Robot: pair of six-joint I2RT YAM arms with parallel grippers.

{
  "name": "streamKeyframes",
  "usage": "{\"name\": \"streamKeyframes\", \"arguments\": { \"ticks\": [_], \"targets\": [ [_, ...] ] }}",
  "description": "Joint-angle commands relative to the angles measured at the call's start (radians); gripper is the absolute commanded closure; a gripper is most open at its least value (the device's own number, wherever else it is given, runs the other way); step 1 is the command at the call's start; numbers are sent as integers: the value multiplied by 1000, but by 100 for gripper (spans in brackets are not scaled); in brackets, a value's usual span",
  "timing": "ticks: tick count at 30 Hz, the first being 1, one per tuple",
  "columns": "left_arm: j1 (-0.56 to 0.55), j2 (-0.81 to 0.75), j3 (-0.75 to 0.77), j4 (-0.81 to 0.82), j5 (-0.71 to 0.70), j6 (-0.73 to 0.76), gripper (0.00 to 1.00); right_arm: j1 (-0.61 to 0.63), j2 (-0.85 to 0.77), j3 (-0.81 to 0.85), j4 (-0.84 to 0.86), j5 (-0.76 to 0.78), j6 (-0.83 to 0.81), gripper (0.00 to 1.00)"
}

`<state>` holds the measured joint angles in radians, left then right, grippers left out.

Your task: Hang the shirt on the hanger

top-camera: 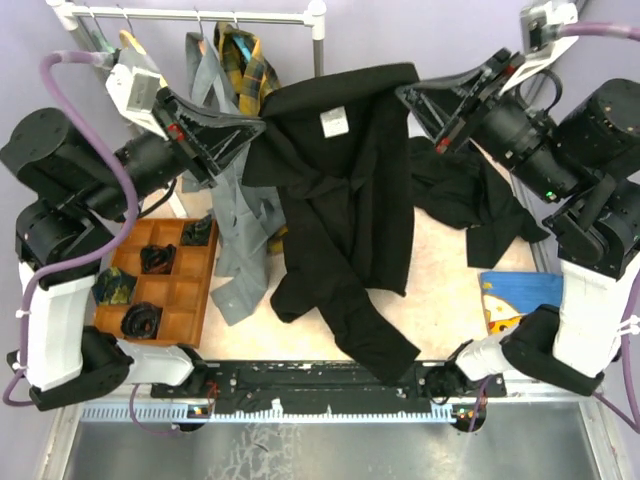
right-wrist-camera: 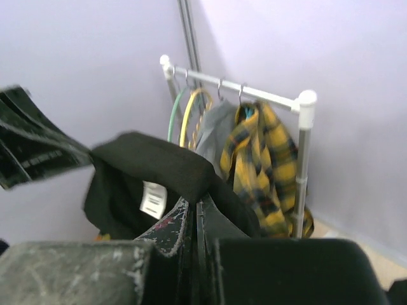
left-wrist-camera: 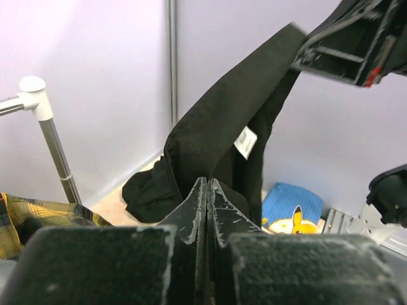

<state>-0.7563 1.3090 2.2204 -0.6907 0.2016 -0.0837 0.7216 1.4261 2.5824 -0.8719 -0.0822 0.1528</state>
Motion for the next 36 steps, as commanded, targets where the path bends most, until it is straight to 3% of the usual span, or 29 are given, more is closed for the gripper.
{"name": "streamKeyframes", "arguments": {
  "ticks": [1,5,11,15,20,22,26,30,36],
  "targets": [
    [5,-24,-42,3,50,-13,100,-4,-82,-183,-52,-69,27,100],
    [5,-181,-453,62,69,-63,100,-4,-217,-613,-98,-55,70,100],
    [5,-367,-1133,227,125,-189,99,-4,-455,-1328,108,-92,228,100],
    [5,-385,-1337,279,75,-234,73,-9,-487,-1581,253,-126,294,100],
    [5,-400,-1333,240,-57,-237,31,-25,-460,-1633,321,-130,306,100],
    [4,-407,-1313,217,-90,-236,21,-33,-444,-1622,332,-127,304,100],
    [0,-409,-1302,175,-127,-261,11,-63,-415,-1584,347,-131,305,100],
    [-91,-432,-1366,189,-252,-349,12,-101,-382,-1554,366,-144,324,100],
    [-361,-395,-1421,280,-551,-481,34,-161,-336,-1528,413,-203,349,100]
  ]
}}
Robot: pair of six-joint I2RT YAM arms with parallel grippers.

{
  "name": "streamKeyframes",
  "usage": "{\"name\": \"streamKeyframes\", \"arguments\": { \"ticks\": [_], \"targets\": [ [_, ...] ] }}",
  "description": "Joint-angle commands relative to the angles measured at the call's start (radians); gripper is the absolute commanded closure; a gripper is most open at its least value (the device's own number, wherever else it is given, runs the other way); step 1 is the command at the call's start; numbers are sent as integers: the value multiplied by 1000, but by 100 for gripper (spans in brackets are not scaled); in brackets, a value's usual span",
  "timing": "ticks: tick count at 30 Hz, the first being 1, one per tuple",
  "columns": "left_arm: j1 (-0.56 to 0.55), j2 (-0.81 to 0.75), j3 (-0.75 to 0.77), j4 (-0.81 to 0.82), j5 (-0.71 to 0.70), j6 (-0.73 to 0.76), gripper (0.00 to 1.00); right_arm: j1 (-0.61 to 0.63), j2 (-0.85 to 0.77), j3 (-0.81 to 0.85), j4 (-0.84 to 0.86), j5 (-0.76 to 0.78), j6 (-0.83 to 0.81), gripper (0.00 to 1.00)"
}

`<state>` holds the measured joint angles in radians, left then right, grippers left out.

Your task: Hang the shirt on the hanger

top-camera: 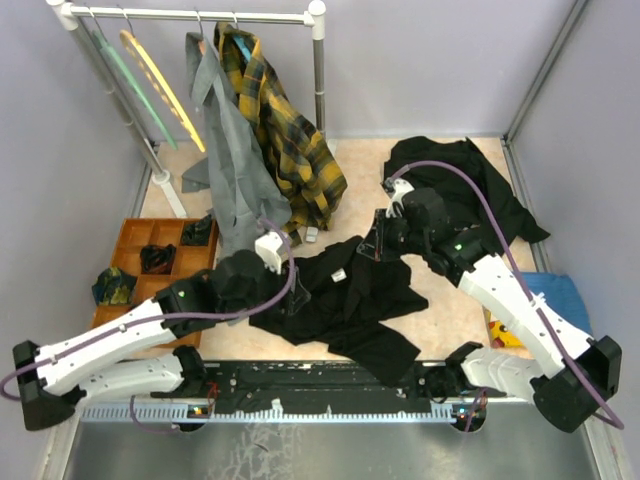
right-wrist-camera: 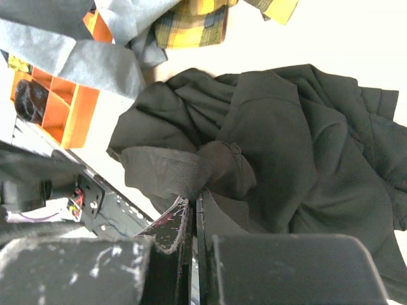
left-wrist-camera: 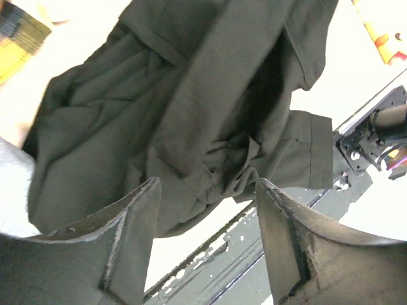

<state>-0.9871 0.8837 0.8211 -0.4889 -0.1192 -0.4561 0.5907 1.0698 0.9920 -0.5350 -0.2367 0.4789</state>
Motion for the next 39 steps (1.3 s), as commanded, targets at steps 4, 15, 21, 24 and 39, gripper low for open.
{"name": "streamKeyframes", "arguments": {
  "ticks": [4,15,21,24,39],
  "targets": [
    [-297,125,-1,75,-460,-218,41,-49,40,74,85,-69,21,100],
    [-432,615,332,-642,-875,-850,38,-75,47,77,80,-108,8,100],
    [-433,756,404,-685,-928,-935,45,-77,43,72,76,-118,6,100],
    [-429,780,424,-747,-949,-1018,47,-77,30,63,73,-118,6,100],
    [-348,733,401,-565,-1007,-848,87,-78,-7,37,44,-117,-24,100]
  ]
}}
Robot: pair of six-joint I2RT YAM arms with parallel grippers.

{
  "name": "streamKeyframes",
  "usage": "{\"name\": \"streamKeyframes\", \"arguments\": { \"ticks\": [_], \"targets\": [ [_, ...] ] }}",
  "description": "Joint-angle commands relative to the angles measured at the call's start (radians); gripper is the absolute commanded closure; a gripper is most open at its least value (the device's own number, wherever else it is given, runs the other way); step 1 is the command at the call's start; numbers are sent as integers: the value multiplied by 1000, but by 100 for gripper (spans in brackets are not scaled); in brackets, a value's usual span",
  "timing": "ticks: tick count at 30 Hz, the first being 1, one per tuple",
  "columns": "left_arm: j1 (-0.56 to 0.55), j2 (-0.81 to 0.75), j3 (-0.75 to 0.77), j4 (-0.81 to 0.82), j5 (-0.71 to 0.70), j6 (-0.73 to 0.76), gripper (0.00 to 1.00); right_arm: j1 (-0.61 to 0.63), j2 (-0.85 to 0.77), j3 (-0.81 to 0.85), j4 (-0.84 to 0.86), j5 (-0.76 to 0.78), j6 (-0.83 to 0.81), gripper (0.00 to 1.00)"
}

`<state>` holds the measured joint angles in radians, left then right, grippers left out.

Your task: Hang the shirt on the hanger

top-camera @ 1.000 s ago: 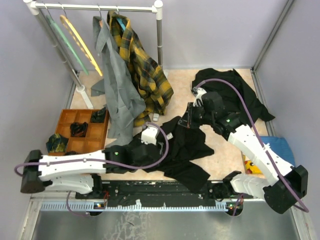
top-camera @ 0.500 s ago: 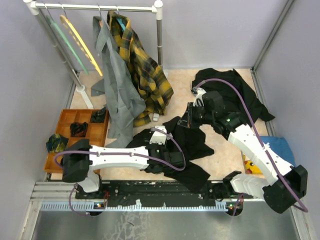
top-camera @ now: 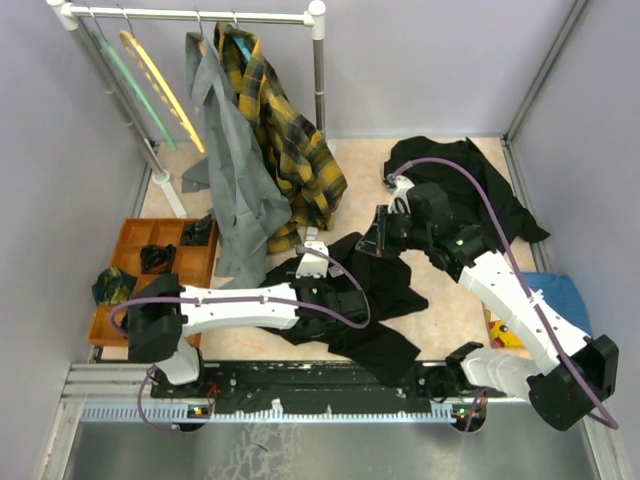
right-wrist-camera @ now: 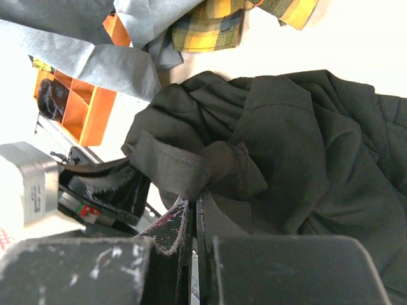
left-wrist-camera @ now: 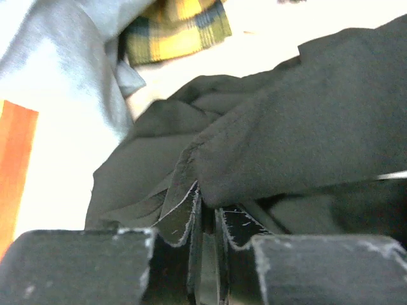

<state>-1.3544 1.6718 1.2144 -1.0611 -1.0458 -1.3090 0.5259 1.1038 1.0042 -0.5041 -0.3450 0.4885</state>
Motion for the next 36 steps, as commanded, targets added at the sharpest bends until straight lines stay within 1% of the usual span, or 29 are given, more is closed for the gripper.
{"name": "streamKeyframes", "arguments": {
  "ticks": [1,2,4,6,8,9,11,13,17,20,21,23,24,26,27,32,36],
  "targets": [
    [20,-77,22,7,-85,35,95,-13,-49,28,11,-1,-42,100],
    [19,-100,37,12,-85,84,100,-14,-53,38,3,10,-62,100],
    [18,-177,59,90,-71,232,100,-13,-59,91,-20,37,-103,100],
    [19,-289,57,276,-20,479,100,-13,-63,163,-44,68,-154,100],
    [33,-409,47,503,116,750,100,-12,-65,250,-56,87,-206,100],
    [47,-461,61,561,192,836,100,-13,-64,296,-59,90,-234,100],
    [83,-512,151,567,305,916,100,-13,-59,396,-71,115,-280,100],
    [95,-492,305,503,348,978,100,-12,-50,499,-78,143,-315,100],
    [99,-382,669,395,461,1128,100,-12,3,737,-87,139,-386,100],
    [99,-300,934,361,523,1202,100,-13,66,949,-122,131,-438,100],
    [98,-270,1054,347,535,1229,100,-13,90,1044,-137,138,-449,100],
    [99,-216,1198,346,549,1279,100,-12,144,1186,-171,143,-469,100],
    [98,-198,1242,361,556,1304,100,-12,178,1266,-192,145,-475,100],
    [100,-190,1272,420,552,1348,100,-13,240,1407,-222,141,-480,100],
    [99,-196,1270,453,543,1371,100,-12,255,1440,-214,142,-479,100],
    [99,-206,1265,627,496,1498,100,-12,257,1443,-28,154,-450,100],
    [95,-211,1258,829,499,1635,100,-13,300,1514,114,158,-411,100]
  ]
}}
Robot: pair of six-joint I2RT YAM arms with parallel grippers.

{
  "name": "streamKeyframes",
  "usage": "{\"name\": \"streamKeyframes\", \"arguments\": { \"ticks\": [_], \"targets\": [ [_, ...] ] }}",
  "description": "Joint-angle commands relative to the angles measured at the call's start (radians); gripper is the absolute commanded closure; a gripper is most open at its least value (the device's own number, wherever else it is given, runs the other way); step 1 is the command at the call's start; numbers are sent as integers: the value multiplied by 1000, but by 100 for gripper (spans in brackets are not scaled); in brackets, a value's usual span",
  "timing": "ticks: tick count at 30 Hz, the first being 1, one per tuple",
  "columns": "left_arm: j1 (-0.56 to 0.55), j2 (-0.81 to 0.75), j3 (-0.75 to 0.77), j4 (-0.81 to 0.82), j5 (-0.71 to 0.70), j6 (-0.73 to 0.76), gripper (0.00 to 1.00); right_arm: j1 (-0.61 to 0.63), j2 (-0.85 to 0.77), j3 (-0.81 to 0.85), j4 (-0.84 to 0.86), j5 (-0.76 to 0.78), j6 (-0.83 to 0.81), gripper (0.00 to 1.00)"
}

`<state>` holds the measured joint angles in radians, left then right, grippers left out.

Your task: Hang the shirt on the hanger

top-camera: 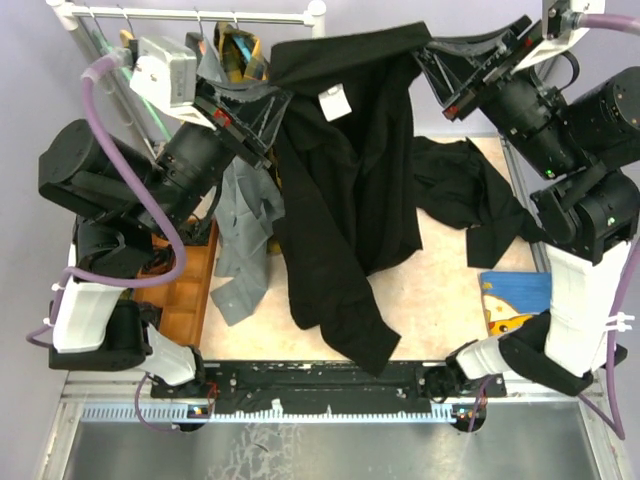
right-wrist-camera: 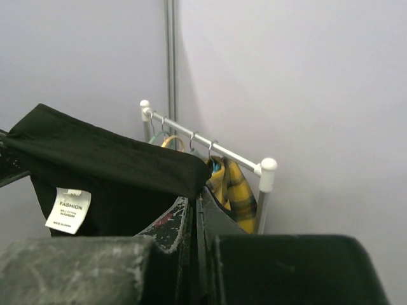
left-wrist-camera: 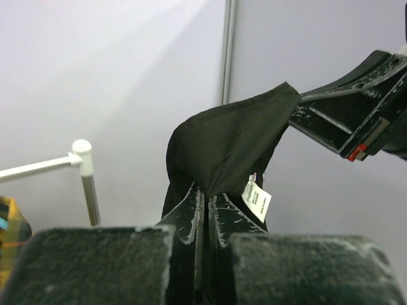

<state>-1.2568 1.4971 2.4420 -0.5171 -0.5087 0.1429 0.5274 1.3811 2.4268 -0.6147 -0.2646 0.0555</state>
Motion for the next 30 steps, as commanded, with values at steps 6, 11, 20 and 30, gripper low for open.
{"name": "streamKeyframes", "arguments": {
  "ticks": [6,11,20,30],
  "targets": [
    [-8,-39,19,536,37,333,100,-15,64,128,434,124,36,100],
    [-8,4,69,634,92,404,100,-14,67,138,504,130,18,100],
    [-9,-32,-36,539,25,398,100,-15,-38,-6,430,160,-34,100],
    [-7,-284,-456,12,-133,-64,100,-15,-269,-312,-146,175,139,100]
  ]
}}
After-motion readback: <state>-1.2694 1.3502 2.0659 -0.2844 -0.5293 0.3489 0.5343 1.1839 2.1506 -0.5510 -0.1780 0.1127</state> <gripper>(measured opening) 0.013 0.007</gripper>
